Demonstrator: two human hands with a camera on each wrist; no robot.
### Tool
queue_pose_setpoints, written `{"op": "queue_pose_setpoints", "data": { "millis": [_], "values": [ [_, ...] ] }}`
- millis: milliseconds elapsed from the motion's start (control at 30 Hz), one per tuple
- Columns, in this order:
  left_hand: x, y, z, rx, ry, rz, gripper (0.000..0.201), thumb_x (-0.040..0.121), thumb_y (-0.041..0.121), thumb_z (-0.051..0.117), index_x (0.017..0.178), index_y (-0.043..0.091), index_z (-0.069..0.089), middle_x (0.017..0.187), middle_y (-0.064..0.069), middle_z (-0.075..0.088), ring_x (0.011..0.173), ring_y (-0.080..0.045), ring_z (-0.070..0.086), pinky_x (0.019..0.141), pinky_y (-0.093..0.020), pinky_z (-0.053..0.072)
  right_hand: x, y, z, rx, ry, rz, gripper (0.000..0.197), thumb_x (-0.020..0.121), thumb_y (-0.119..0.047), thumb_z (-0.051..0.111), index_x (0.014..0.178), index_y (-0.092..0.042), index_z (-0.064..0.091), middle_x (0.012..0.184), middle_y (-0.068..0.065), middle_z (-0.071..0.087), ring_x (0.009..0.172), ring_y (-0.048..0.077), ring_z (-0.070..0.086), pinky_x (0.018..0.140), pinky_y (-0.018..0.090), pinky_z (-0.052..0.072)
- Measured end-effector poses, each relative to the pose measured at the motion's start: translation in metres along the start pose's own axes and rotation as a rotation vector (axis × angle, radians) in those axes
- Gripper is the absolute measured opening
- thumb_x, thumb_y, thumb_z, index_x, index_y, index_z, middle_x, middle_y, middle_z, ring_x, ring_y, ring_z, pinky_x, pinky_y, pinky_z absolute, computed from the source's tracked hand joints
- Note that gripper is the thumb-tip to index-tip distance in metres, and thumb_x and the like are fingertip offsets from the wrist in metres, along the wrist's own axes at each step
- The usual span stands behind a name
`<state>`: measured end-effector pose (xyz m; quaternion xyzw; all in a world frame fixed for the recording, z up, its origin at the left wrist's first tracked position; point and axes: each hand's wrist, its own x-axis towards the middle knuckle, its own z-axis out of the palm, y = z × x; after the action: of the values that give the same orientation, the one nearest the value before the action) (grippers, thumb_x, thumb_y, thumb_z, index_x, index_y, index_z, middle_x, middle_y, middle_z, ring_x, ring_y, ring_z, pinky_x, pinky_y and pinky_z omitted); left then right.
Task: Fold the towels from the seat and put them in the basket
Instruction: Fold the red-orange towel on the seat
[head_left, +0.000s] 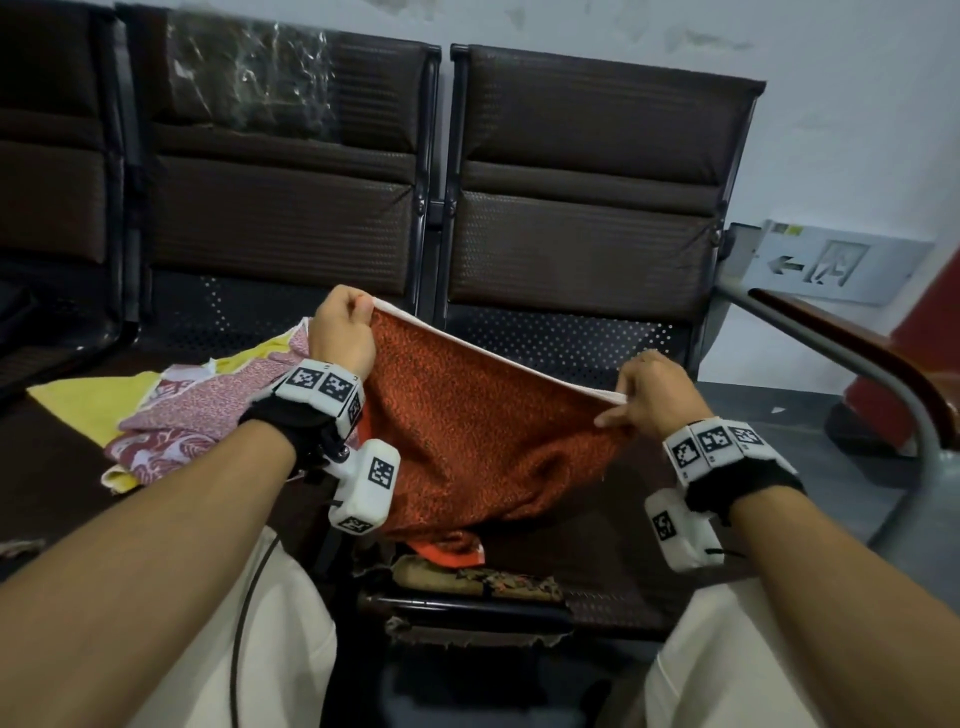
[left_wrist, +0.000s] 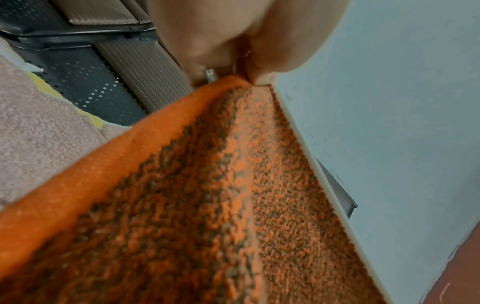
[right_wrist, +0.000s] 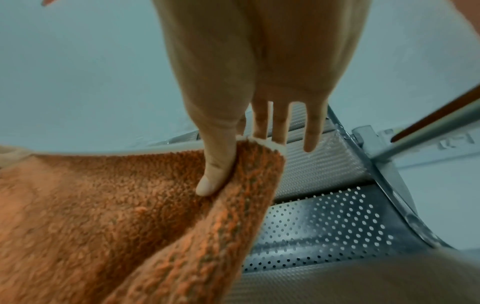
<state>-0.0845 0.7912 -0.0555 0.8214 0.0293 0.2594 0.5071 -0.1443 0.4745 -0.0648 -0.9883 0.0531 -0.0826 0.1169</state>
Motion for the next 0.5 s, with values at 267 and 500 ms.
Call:
{"op": "queue_pose_setpoints", "data": {
  "millis": [267,500],
  "values": [
    [-0.015,0.006,0.004,-0.048,-0.197,-0.066,0.024,0.098,0.017,0.041,0.108,0.003,0.058,0.104,-0.017,0.060,0.096,-0.027,0.054,0.083,-0.033,0.039,-0.004,-0.005,-0.016,0.301,0.222,0.148,0.007,0.082,-0.022,0.070,0.084,-0.016,0.073,0.075,0.003,0.065,0.081,0.019,0.060,0.071,0.021,0.039],
    [-0.002,0.064,-0.027,-0.347,-0.243,-0.063,0.017,0.098,0.020,0.043,0.097,0.014,0.059,0.088,-0.010,0.056,0.085,-0.021,0.050,0.078,-0.034,0.041,-0.007,-0.038,-0.075,0.557,0.510,0.151,0.011,0.083,-0.022,0.068,0.091,-0.017,0.073,0.086,0.006,0.071,0.087,0.018,0.062,0.077,0.021,0.041]
  ]
}}
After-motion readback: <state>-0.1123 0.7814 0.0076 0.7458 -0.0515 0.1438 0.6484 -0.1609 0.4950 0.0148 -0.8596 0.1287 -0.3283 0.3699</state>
